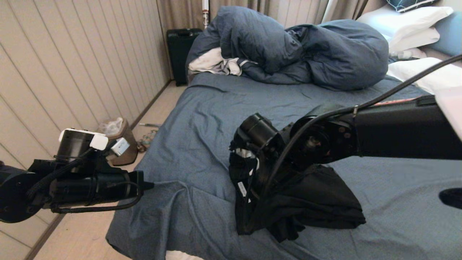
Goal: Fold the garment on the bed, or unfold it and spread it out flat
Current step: Fold the black T-shirt
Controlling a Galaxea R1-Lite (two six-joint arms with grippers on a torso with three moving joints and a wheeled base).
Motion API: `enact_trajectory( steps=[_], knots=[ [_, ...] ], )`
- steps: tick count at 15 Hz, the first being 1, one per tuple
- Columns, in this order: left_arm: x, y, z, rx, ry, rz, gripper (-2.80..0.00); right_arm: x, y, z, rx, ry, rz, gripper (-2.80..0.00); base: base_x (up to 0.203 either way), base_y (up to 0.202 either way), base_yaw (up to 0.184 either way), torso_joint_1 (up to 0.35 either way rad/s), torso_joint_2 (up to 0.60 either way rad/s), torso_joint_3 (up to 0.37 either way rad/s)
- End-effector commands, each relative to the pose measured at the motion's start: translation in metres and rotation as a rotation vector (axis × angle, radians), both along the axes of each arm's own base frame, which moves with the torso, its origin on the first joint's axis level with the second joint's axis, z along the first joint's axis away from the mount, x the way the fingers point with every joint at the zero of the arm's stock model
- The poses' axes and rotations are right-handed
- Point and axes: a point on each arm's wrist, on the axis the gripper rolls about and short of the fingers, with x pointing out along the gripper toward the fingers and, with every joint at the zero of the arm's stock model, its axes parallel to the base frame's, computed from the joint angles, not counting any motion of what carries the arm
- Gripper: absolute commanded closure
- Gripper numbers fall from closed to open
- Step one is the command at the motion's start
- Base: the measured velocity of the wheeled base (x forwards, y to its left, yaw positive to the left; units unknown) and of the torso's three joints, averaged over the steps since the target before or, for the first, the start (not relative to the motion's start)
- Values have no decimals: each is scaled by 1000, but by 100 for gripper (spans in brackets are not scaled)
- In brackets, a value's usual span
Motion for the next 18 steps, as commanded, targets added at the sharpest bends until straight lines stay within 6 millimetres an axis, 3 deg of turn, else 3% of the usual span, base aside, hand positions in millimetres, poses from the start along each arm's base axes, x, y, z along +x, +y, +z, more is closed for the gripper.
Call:
enact_trajectory(
  steps=[1,4,6,12,16,18],
  knots=[
    [0,0,-1,-2,2,0,0,3,-27,24,40,-46,-63,0,0,0,0,0,0,0],
    [0,0,-1,-2,2,-1,0,12,-73,35,45,-65,-180,0,0,0,0,0,0,0],
    [0,-1,-1,-2,4,-5,0,10,-88,31,27,-48,-211,0,0,0,0,0,0,0],
    [-2,-4,-1,-2,6,-15,0,18,-85,-25,-3,-11,-214,0,0,0,0,0,0,0],
    [-1,-4,-2,-1,9,-15,0,26,-79,-53,-48,56,-208,0,0,0,0,0,0,0],
    [-1,-4,-2,-1,9,-15,0,20,-79,-64,-61,77,-199,0,0,0,0,0,0,0]
  ],
)
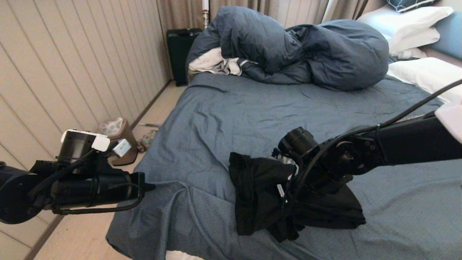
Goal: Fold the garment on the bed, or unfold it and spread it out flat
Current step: Fold the black T-shirt
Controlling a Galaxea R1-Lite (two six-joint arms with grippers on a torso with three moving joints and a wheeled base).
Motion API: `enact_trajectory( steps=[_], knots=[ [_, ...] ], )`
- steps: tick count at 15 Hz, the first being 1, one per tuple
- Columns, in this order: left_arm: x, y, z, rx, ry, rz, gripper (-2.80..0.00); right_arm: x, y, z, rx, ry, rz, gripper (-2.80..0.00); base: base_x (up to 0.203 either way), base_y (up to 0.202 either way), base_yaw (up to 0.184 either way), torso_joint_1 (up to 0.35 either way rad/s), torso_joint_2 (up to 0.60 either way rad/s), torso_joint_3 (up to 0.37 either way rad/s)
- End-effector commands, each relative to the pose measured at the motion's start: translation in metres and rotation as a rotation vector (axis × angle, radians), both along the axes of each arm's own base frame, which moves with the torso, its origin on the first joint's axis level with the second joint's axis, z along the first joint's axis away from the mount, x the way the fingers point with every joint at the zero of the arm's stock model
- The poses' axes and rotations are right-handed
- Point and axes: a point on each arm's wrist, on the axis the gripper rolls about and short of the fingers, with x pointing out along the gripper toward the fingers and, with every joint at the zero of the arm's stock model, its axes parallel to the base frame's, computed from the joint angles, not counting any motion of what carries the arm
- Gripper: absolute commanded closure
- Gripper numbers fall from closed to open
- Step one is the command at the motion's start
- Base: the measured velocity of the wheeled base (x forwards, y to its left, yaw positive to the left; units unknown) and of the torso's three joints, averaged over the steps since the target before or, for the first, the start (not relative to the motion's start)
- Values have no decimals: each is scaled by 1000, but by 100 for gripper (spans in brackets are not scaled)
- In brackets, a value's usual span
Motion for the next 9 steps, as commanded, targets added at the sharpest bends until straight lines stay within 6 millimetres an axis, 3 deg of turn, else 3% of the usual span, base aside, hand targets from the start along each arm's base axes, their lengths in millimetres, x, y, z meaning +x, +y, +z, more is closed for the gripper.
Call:
enact_trajectory(
  steps=[1,5,7,9],
  knots=[
    [0,0,0,-3,1,-2,0,-8,-2,-12,-20,40,7,0,0,0,0,0,0,0],
    [-2,-2,-2,0,6,-9,0,-49,-10,-23,-35,77,59,0,0,0,0,0,0,0],
    [-2,-4,-2,-2,8,-17,0,-58,-13,-9,8,9,69,0,0,0,0,0,0,0],
    [-3,-4,-3,0,9,-15,0,-53,-13,8,46,-57,60,0,0,0,0,0,0,0]
  ],
)
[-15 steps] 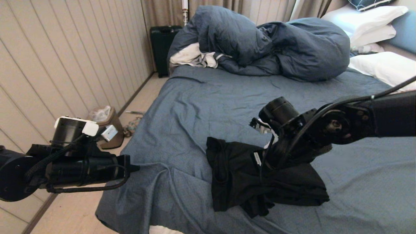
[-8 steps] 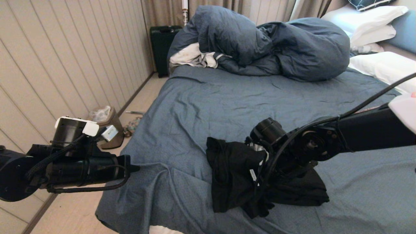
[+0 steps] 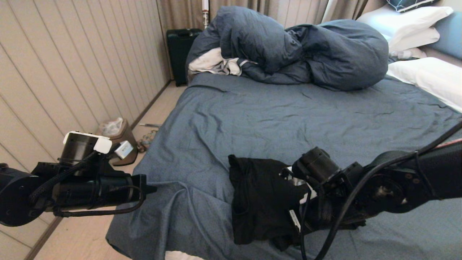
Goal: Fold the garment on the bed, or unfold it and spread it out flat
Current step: Fold the black T-shirt
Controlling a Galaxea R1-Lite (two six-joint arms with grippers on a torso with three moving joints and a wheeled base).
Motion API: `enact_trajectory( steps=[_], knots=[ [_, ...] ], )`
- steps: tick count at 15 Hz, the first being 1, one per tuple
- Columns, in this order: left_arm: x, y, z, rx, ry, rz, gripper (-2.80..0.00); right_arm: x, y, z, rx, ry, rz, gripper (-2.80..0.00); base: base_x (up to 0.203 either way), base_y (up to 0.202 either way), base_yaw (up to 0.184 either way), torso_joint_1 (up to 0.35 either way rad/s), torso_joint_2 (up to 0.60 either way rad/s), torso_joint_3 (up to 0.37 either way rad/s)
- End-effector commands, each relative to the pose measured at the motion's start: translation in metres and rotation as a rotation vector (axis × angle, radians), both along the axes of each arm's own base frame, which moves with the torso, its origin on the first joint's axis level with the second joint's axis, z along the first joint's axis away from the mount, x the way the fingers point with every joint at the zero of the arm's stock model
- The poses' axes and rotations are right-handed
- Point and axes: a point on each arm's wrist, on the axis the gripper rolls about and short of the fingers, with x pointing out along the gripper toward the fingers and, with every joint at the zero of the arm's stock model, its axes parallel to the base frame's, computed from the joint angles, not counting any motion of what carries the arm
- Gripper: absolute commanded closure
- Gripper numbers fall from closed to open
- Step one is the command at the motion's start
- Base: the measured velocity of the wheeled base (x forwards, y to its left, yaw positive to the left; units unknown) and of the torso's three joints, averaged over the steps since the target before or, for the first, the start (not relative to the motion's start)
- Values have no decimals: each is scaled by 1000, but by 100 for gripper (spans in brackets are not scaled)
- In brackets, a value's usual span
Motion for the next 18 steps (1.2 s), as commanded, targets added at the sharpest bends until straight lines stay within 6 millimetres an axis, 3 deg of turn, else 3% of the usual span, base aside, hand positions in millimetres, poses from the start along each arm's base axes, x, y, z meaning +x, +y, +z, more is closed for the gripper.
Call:
enact_trajectory(
  steps=[1,4,8,10,13,18],
  knots=[
    [0,0,0,-2,2,0,0,2,-2,24,51,-79,-11,0,0,0,0,0,0,0],
    [1,0,0,-3,2,-1,0,19,6,49,107,-163,-16,0,0,0,0,0,0,0],
    [1,0,0,-2,0,0,0,60,39,7,64,-86,-6,0,0,0,0,0,0,0],
    [1,0,-1,-1,1,-1,0,77,59,-4,70,-88,10,0,0,0,0,0,0,0],
    [2,-1,-2,0,4,-1,0,84,80,3,113,-128,26,0,0,0,0,0,0,0],
    [3,-1,-4,1,7,-1,0,82,81,27,155,-190,23,0,0,0,0,0,0,0]
  ],
)
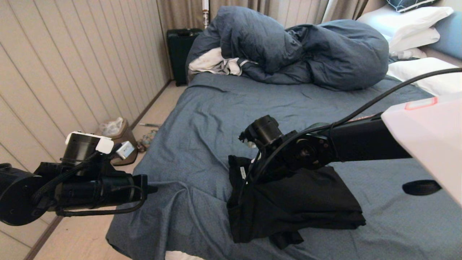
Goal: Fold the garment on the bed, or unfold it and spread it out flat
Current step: Fold the black T-shirt
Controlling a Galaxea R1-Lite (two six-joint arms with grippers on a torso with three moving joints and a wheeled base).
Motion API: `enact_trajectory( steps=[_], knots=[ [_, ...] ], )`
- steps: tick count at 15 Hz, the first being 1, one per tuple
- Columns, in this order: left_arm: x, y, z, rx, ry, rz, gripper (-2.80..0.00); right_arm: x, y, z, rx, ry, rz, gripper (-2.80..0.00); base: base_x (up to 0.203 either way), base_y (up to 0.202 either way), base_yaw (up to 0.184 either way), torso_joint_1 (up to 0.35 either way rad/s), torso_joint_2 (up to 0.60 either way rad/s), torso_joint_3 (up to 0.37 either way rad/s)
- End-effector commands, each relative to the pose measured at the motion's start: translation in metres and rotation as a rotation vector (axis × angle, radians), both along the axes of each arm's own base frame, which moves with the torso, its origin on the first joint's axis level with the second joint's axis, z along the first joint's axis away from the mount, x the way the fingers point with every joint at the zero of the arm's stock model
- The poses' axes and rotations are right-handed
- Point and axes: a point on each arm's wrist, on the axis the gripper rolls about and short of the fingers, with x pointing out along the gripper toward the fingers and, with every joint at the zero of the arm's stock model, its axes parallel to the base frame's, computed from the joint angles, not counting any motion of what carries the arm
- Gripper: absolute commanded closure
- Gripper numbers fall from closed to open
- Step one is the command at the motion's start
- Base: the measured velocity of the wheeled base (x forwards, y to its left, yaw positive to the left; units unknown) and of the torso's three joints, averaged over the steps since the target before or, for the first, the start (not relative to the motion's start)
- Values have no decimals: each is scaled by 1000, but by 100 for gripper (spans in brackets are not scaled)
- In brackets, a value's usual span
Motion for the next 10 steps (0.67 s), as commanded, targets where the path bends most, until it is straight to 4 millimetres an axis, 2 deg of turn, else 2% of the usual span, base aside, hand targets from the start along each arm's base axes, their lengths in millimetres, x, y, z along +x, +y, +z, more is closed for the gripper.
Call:
enact_trajectory(
  steps=[1,3,7,10],
  knots=[
    [1,0,-1,-1,4,0,0,-2,0,6,6,-14,2,0,0,0,0,0,0,0],
    [0,0,-1,-1,4,0,0,-1,5,-1,0,-1,11,0,0,0,0,0,0,0],
    [0,0,-1,-3,4,1,0,4,30,-34,-35,51,49,0,0,0,0,0,0,0],
    [1,0,-1,-2,5,1,0,4,39,-26,-14,22,62,0,0,0,0,0,0,0]
  ],
)
